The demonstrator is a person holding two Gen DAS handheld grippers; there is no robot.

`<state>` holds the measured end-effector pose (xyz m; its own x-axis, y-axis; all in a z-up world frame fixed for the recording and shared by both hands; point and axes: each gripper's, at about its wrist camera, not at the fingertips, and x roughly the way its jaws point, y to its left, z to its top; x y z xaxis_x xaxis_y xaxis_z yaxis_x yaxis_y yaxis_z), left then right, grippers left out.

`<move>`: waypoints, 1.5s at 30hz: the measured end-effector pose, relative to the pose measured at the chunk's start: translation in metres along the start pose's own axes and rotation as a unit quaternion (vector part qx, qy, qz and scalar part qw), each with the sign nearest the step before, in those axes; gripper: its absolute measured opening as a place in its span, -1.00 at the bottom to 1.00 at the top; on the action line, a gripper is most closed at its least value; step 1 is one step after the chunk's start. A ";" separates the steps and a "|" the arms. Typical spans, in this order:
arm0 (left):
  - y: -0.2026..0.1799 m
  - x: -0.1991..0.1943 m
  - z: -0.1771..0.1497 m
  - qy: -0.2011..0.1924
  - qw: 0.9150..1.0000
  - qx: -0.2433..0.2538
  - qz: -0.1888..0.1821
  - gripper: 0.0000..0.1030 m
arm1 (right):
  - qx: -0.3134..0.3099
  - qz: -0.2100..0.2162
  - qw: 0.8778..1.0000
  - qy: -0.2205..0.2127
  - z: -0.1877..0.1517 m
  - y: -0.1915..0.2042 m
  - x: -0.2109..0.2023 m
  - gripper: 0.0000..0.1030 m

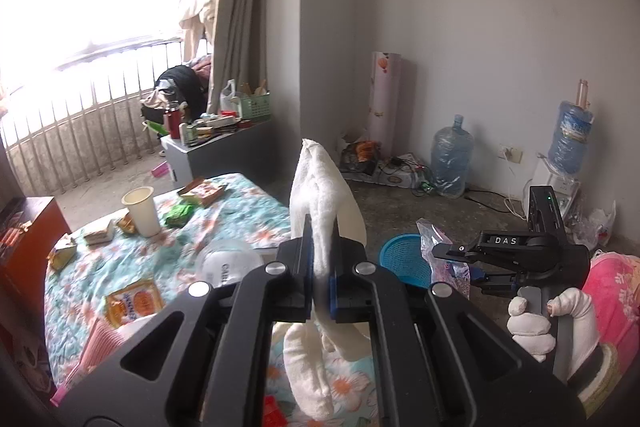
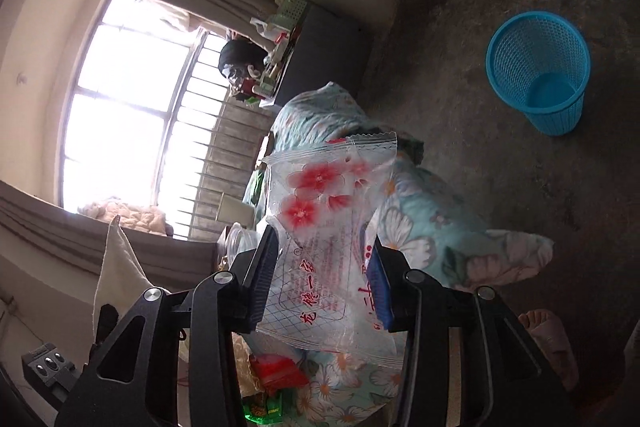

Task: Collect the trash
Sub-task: 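Carry the glove and bag in both grippers over to the blue wastebasket, then open both grippers to drop the glove and bag into the wastebasket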

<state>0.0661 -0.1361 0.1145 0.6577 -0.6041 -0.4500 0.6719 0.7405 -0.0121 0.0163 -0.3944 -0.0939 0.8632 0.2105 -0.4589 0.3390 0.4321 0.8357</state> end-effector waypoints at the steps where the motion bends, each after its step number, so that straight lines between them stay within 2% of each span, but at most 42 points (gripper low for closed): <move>1: -0.010 0.012 0.007 0.005 1.000 0.004 -0.015 -0.93 | 0.005 -0.005 1.000 -0.014 0.010 -0.008 -0.007 -0.19; 5: -0.049 0.078 0.033 0.043 0.996 0.005 -0.082 -0.93 | 0.024 -0.041 0.997 -0.066 0.055 -0.044 -0.021 -0.19; 9: -0.091 0.166 0.046 0.107 0.985 0.004 -0.136 -0.92 | 0.056 -0.077 0.992 -0.086 0.097 -0.090 -0.013 -0.19; 15: -0.158 0.296 0.036 0.173 0.971 0.051 -0.155 -0.92 | 0.079 -0.119 0.988 -0.064 0.150 -0.162 0.020 -0.16; 22: -0.197 0.411 0.006 0.235 0.955 0.060 -0.170 -0.92 | 0.115 -0.136 0.984 -0.009 0.219 -0.237 0.081 -0.13; 23: -0.199 0.424 0.001 0.239 0.954 0.058 -0.170 -0.92 | 0.116 -0.142 0.983 -0.006 0.227 -0.245 0.089 -0.11; 25: -0.207 0.449 -0.007 0.246 0.954 0.055 -0.165 -0.91 | 0.114 -0.142 0.983 0.006 0.242 -0.258 0.108 0.08; 26: -0.211 0.461 -0.012 0.251 0.954 0.053 -0.157 -0.81 | 0.119 -0.151 0.981 0.006 0.247 -0.265 0.116 0.15; 27: -0.217 0.469 -0.016 0.253 0.955 0.053 -0.143 -0.55 | 0.120 -0.166 0.979 0.008 0.252 -0.272 0.123 0.27; 29: -0.222 0.481 -0.022 0.246 0.961 0.051 -0.119 -0.24 | 0.119 -0.185 0.975 0.013 0.261 -0.284 0.135 0.34; 31: -0.222 0.484 -0.025 0.240 0.963 0.044 -0.115 -0.20 | 0.121 -0.209 0.970 0.011 0.265 -0.291 0.141 0.35; 33: -0.218 0.486 -0.026 0.241 0.962 0.036 -0.125 -0.11 | 0.119 -0.210 0.970 0.008 0.266 -0.295 0.143 0.35; 38: -0.204 0.466 -0.015 0.226 0.963 0.023 -0.143 -0.09 | 0.070 -0.210 0.975 -0.026 0.264 -0.283 0.134 0.35; 43: -0.178 0.414 0.005 0.201 0.963 -0.033 -0.178 -0.06 | -0.062 -0.222 0.970 -0.079 0.247 -0.214 0.102 0.36; 44: -0.172 0.398 0.009 0.196 0.964 -0.039 -0.175 -0.05 | -0.094 -0.227 0.965 -0.094 0.241 -0.196 0.093 0.42; 45: -0.166 0.380 0.013 0.193 0.964 -0.047 -0.177 -0.05 | -0.126 -0.231 0.958 -0.111 0.234 -0.176 0.084 0.61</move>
<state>0.2086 -0.4920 -0.0432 0.2048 -0.6822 -0.7019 0.7852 0.5426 -0.2984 0.1165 -0.6577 -0.2091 0.7111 -0.2333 -0.6632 0.6262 0.6390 0.4467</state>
